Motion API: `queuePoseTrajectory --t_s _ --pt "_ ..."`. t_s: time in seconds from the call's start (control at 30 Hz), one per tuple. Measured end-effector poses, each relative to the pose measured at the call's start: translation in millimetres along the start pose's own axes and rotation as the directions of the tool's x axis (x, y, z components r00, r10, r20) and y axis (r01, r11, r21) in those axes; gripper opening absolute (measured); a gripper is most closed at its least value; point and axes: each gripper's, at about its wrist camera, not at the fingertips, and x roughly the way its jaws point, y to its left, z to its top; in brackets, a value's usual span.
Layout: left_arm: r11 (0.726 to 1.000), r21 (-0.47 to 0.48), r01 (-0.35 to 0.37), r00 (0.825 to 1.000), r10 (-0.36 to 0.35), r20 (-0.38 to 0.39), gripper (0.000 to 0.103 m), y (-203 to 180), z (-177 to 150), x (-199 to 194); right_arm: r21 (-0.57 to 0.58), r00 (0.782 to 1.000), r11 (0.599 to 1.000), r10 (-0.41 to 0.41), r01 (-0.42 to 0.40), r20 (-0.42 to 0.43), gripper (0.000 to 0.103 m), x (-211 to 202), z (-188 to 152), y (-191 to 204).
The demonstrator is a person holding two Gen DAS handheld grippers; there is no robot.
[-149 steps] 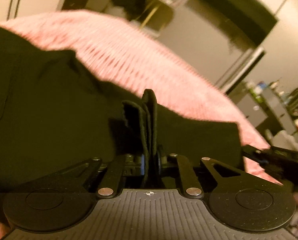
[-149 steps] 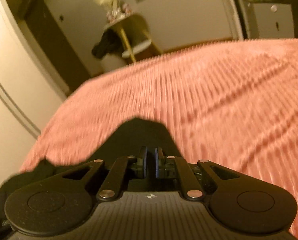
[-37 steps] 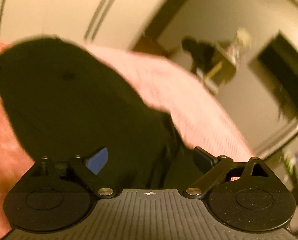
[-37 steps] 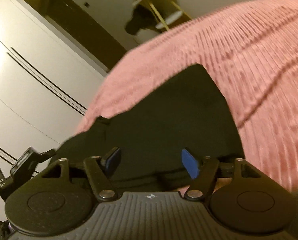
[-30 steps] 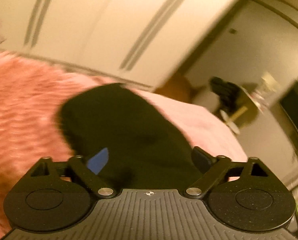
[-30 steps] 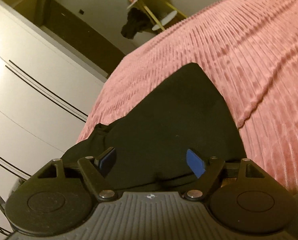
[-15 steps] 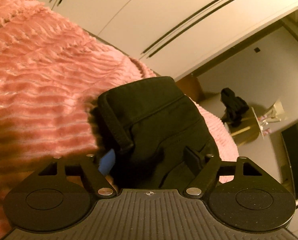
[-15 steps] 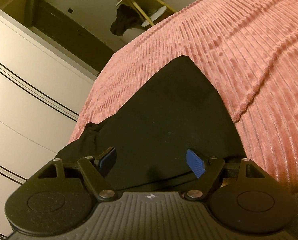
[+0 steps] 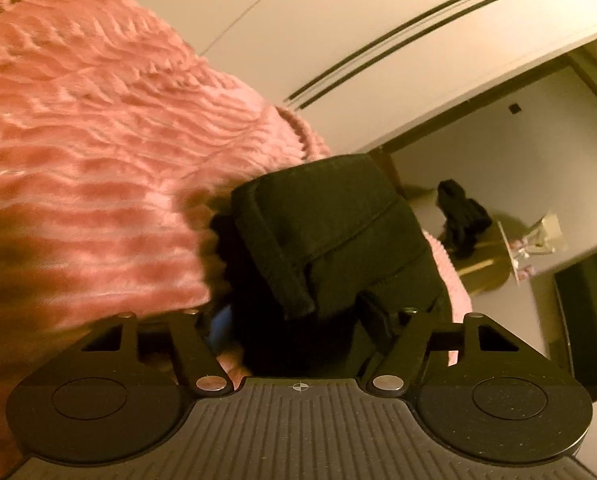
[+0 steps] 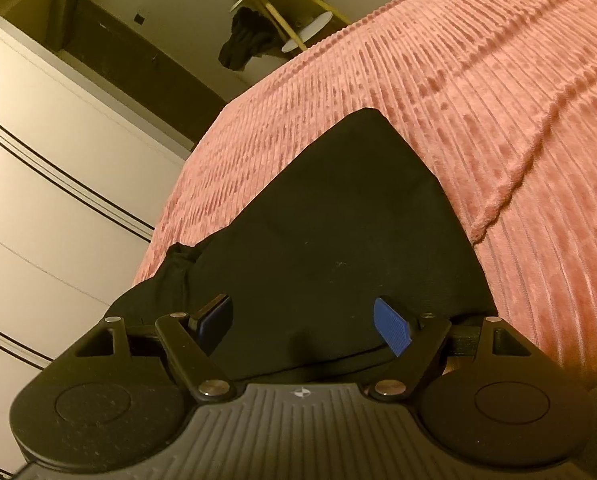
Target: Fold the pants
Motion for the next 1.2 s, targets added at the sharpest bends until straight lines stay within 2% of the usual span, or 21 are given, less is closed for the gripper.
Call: queuePoseTrajectory --t_s 0.07,0.13,0.2,0.27,0.33,0.4,0.43,0.5,0.53,0.57,0.63,0.7,0.73,0.77,0.8,0.83,0.9,0.97,1.07,1.17,1.2 --pt "1.0 0.013 0.003 1.0 -0.003 0.001 0.068 -0.3 1.2 2.1 0.007 1.0 1.0 0.0 0.0 0.003 0.078 -0.2 0.5 -0.9" --pt "1.0 0.03 -0.002 1.0 0.002 0.0 0.058 -1.3 1.5 0.0 0.008 1.0 1.0 -0.004 0.004 0.006 0.078 -0.1 0.4 -0.4" --pt "0.999 0.043 0.015 1.0 -0.015 0.002 0.038 -3.9 1.2 -7.2 0.009 1.0 1.0 0.001 -0.001 0.009 0.078 -0.5 0.5 -0.1" --pt "0.994 0.053 0.091 0.996 -0.092 0.019 0.027 -6.5 1.6 -19.1 0.008 1.0 1.0 0.001 -0.001 0.012 0.078 -0.9 0.1 0.0" --pt "0.975 0.065 0.213 0.976 -0.216 0.037 0.027 -7.6 2.8 -29.7 0.008 1.0 1.0 0.01 -0.01 0.015 0.078 -1.5 0.3 0.1" --pt "0.964 0.048 0.261 0.964 -0.263 0.041 0.04 -5.0 5.5 -28.8 0.007 0.999 1.0 0.026 -0.026 0.023 0.078 -2.3 0.2 0.1" --pt "0.97 0.037 0.24 0.97 -0.241 0.04 0.048 -2.9 7.0 -23.6 0.006 0.999 0.999 0.032 -0.032 0.022 0.078 -2.1 0.4 0.1" --pt "0.986 -0.008 0.168 0.986 -0.168 0.009 0.081 2.3 7.2 -8.4 0.005 0.999 0.999 0.037 -0.037 0.017 0.078 -0.5 0.3 0.9" --pt "0.991 -0.034 0.133 0.991 -0.134 -0.01 0.083 4.9 6.8 -0.2 0.003 0.999 0.999 0.035 -0.035 0.013 0.078 0.1 0.3 1.3" --pt "0.992 -0.056 0.114 0.993 -0.116 -0.027 0.081 7.5 6.1 6.7 0.002 0.999 1.0 0.031 -0.031 0.011 0.078 0.5 0.3 1.5" --pt "0.993 -0.092 0.076 0.997 -0.078 -0.014 0.074 4.0 8.5 10.9 0.005 0.999 0.999 0.034 -0.034 0.015 0.078 -0.2 0.8 1.2" --pt "0.995 -0.103 0.015 1.0 -0.017 -0.02 0.05 -6.2 11.8 12.6 0.011 0.999 0.999 0.041 -0.041 0.026 0.078 -2.7 1.3 0.5" --pt "0.998 -0.06 0.005 1.0 -0.005 -0.016 0.044 -15.2 12.8 9.2 0.012 0.998 0.999 0.045 -0.045 0.032 0.078 -4.3 1.8 -0.6" --pt "1.0 -0.009 0.0 1.0 0.0 -0.007 0.032 -25.5 12.8 4.3 0.014 0.998 0.999 0.049 -0.049 0.041 0.078 -5.9 2.1 -0.5" --pt "0.998 0.065 0.006 1.0 -0.007 0.006 0.026 -41.2 12.8 -4.0 0.014 0.997 0.998 0.053 -0.053 0.051 0.078 -7.6 2.4 -0.6" --pt "0.991 0.133 0.004 1.0 -0.007 0.022 0.025 -55.9 11.8 -11.5 0.013 0.996 0.998 0.059 -0.059 0.061 0.078 -9.3 2.7 -0.5" --pt "0.953 0.303 0.001 0.998 -0.022 0.064 0.024 -96.8 2.7 -31.6 0.011 0.995 0.998 0.068 -0.069 0.071 0.078 -11.5 3.1 -0.6" --pt "0.904 0.426 0.039 0.993 -0.081 0.083 0.024 -132.9 -12.4 -52.1 0.014 0.994 0.997 0.076 -0.077 0.079 0.078 -14.1 3.5 -0.7" --pt "0.807 0.581 0.108 0.981 -0.181 0.068 0.024 -188.8 -51.1 -79.5 0.025 0.991 0.995 0.093 -0.096 0.096 0.078 -19.2 4.2 -1.5" --pt "0.695 0.701 0.162 0.97 -0.242 0.016 0.024 -235.9 -99.9 -92.7 0.027 0.986 0.993 0.112 -0.116 0.12 0.078 -25.8 4.9 -2.5" --pt "0.648 0.742 0.173 0.967 -0.254 -0.004 0.024 -251.4 -121.3 -94.5 0.027 0.985 0.992 0.116 -0.121 0.128 0.078 -28.0 5.1 -3.3"
